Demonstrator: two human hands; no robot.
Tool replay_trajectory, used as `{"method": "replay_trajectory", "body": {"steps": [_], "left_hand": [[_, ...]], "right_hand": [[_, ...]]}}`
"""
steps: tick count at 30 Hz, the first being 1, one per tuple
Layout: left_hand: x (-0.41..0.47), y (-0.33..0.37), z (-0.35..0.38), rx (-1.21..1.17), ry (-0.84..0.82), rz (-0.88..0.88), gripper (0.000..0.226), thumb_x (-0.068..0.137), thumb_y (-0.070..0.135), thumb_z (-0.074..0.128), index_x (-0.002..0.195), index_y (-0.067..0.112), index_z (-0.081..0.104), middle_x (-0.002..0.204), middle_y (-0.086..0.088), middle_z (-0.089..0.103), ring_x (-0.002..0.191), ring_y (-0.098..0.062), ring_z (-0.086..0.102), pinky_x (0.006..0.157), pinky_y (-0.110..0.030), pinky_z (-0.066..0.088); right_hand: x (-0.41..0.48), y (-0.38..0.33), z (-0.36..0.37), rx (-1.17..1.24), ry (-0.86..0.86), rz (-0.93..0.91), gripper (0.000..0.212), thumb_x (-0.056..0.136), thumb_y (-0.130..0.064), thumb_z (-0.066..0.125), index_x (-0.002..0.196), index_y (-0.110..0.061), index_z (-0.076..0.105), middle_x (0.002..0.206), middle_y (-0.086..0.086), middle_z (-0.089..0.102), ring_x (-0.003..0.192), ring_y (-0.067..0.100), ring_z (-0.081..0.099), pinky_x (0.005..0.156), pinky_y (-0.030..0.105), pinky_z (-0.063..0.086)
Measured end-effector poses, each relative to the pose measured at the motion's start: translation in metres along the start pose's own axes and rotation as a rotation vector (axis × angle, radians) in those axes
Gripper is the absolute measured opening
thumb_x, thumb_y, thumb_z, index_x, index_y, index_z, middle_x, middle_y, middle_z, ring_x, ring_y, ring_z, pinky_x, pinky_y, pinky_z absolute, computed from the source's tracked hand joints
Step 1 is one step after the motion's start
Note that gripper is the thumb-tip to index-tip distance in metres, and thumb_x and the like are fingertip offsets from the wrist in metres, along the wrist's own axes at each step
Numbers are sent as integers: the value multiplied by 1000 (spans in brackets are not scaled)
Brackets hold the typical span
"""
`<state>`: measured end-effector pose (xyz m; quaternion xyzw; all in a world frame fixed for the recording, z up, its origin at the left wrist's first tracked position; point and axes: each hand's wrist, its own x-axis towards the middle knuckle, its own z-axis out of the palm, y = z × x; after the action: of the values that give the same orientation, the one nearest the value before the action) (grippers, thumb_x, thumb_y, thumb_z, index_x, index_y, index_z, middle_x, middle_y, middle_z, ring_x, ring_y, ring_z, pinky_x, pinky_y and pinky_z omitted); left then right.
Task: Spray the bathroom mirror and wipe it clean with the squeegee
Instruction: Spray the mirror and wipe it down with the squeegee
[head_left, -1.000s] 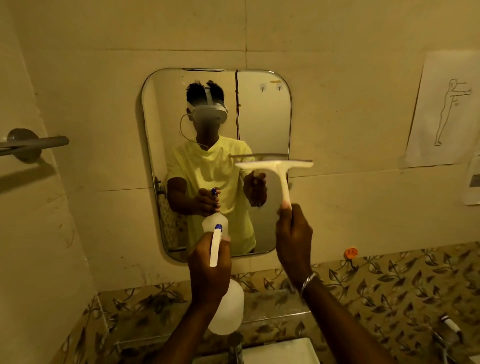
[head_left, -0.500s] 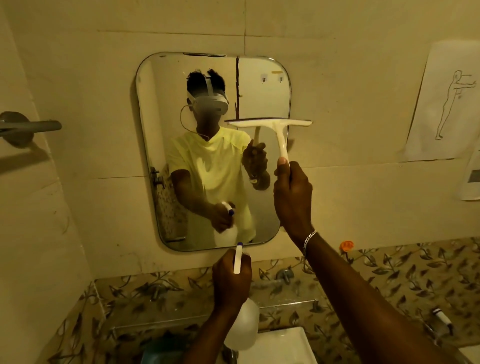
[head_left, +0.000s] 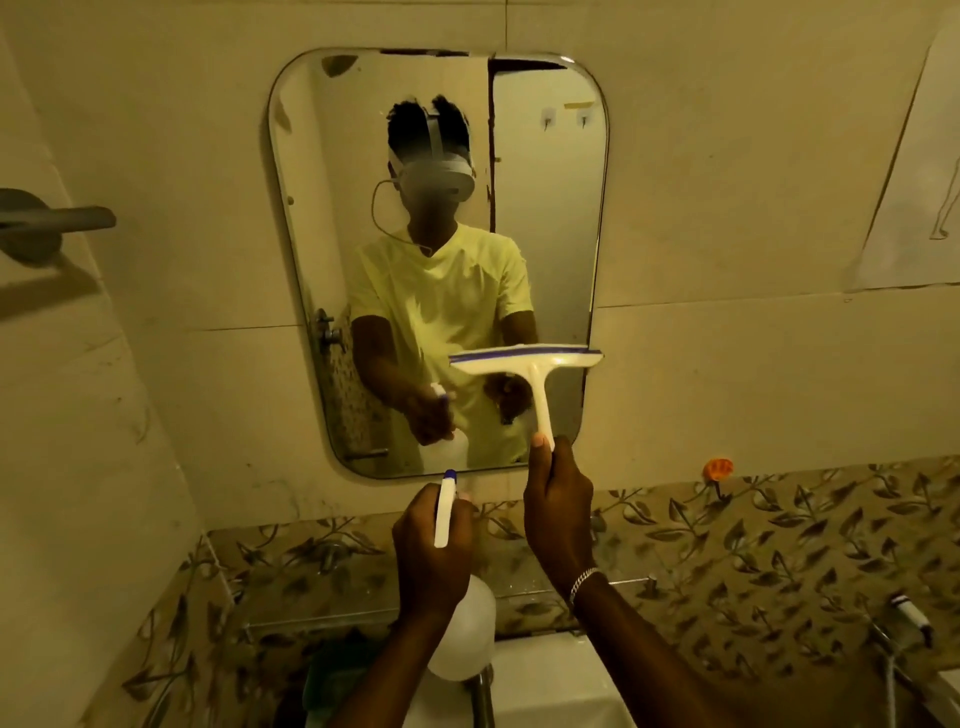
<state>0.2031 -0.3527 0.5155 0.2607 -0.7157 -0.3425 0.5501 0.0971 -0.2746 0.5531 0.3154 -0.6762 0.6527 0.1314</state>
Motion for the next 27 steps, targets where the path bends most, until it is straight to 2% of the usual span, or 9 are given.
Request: {"method": "replay_trajectory", "body": {"steps": [5, 9, 11, 13, 16, 19, 22, 24, 27], "left_hand": [[0, 1, -7, -22, -4, 29, 7, 94, 19, 68, 91, 12, 67, 72, 2, 65, 71, -11, 67, 55, -12, 53], [-1, 4, -10, -34, -3, 48, 18, 91, 29, 61, 87, 12, 66, 69, 8, 60, 73, -9, 67, 55, -7, 48], [-2, 2, -10, -25, 5, 44, 19, 91, 30, 62, 87, 12, 67, 69, 8, 61, 71, -10, 67, 55, -7, 49], [-4, -1, -10, -3, 11, 37, 15, 92, 26, 67, 89, 11, 68, 72, 6, 62, 63, -10, 66, 56, -8, 51], [-7, -1, -11, 8, 3, 45, 6, 92, 18, 70, 89, 13, 67, 72, 7, 62, 63, -7, 65, 57, -8, 52], [-8, 2, -14, -23, -8, 47, 17, 92, 29, 64, 89, 13, 67, 70, 5, 62, 71, -8, 67, 55, -9, 51], [-9, 6, -13, -29, 12, 54, 13, 92, 32, 63, 86, 20, 64, 68, 8, 61, 74, -8, 67, 52, -10, 51], [-8, 6, -10, -20, 15, 81, 10, 94, 25, 67, 85, 22, 64, 67, 10, 62, 73, -7, 67, 53, -11, 52], [1, 10, -7, -19, 1, 106, 15, 94, 19, 67, 80, 24, 63, 64, 8, 62, 65, -10, 66, 51, -14, 50]], "right_hand": [[-48, 40, 5, -8, -62, 130, 29, 95, -61, 35, 88, -38, 50, 59, -4, 52, 47, 5, 52, 41, 18, 42], [-72, 60, 7, -35, -90, 203, 44, 94, -58, 36, 101, -21, 59, 60, -3, 54, 48, 6, 53, 42, 18, 41], [-79, 64, 7, -48, -99, 245, 43, 95, -56, 36, 104, -21, 59, 61, -2, 55, 49, 5, 54, 42, 18, 41], [-81, 65, 7, -50, -101, 267, 41, 95, -56, 37, 104, -23, 59, 61, -2, 55, 50, 5, 56, 41, 17, 41], [-82, 64, 5, -80, -116, 272, 36, 96, -56, 36, 105, -28, 57, 63, -2, 59, 54, 7, 60, 42, 16, 42], [-93, 72, 3, -92, -121, 342, 39, 92, -63, 34, 95, -32, 57, 64, 0, 62, 56, 10, 63, 44, 18, 46], [-101, 77, -3, -116, -103, 431, 46, 87, -67, 30, 85, -29, 58, 60, 0, 61, 51, 8, 61, 48, 24, 51], [-96, 71, -8, -133, -68, 409, 45, 87, -64, 31, 84, -29, 58, 62, -3, 63, 59, 10, 64, 58, 32, 56], [-70, 43, -20, -101, 18, 272, 50, 87, -65, 33, 90, -25, 63, 64, -6, 62, 60, 6, 61, 54, 22, 47]]}}
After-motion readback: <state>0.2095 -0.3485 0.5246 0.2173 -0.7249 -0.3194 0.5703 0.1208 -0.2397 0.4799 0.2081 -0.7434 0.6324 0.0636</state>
